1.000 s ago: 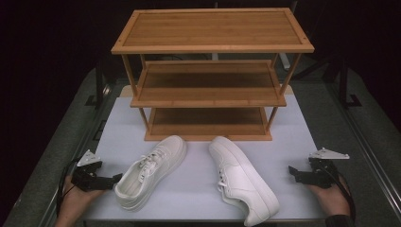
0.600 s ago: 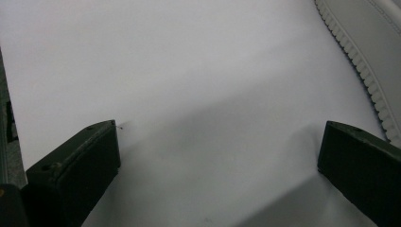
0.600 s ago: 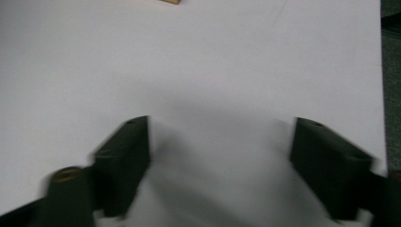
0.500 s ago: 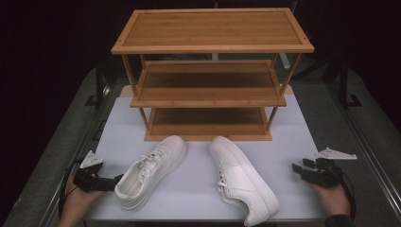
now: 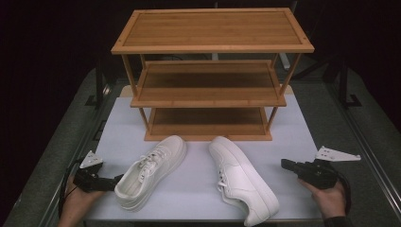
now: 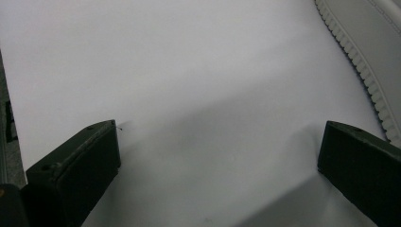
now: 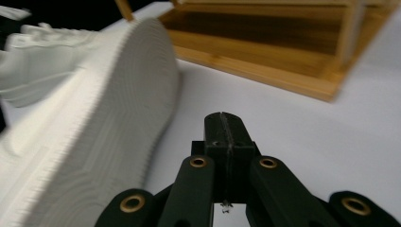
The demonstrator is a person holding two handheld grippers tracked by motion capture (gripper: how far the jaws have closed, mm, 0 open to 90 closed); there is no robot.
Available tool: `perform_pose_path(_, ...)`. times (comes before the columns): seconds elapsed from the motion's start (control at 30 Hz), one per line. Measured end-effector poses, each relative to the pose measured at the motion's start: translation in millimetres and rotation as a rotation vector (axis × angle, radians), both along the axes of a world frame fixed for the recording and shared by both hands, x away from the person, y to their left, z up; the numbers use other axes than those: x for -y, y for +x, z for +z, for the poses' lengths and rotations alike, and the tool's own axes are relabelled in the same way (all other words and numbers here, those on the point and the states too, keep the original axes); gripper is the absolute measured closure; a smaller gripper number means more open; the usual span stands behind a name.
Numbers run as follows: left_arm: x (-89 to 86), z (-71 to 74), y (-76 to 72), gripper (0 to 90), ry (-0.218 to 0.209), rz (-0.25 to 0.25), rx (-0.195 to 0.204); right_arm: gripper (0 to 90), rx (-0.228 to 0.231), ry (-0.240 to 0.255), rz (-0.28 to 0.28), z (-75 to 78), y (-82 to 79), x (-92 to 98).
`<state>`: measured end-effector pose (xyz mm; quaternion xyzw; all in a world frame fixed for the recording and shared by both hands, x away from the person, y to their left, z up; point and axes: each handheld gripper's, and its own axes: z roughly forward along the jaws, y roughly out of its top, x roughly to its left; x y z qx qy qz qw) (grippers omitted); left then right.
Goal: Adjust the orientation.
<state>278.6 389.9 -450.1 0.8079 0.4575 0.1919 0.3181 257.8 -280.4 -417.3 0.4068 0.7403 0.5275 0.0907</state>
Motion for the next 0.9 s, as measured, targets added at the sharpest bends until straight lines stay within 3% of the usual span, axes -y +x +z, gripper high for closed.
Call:
perform_pose_path(0.37,-0.1,-0.1,0.1,0.0,-0.001,0.000,0.000,89.8,0.053,0.041,0.153,16.7,-8.4,-39.2)
perform_pose_path(0.53,-0.1,-0.1,0.1,0.0,-0.001,0.001,0.000,89.8,0.055,0.045,0.203,19.1,-9.5,-54.0)
perform_pose_path(0.67,-0.2,-0.1,0.1,0.0,-0.001,0.000,-0.001,89.9,0.054,0.035,0.232,18.8,-9.4,-62.7)
perform_pose_path(0.8,-0.2,-0.1,0.1,0.0,-0.002,0.000,-0.001,89.9,0.050,-0.001,0.236,17.1,-9.5,-67.2)
perform_pose_path(0.9,-0.2,-0.1,0.1,0.0,-0.002,0.000,-0.001,89.9,0.050,0.001,0.234,16.8,-9.2,-66.3)
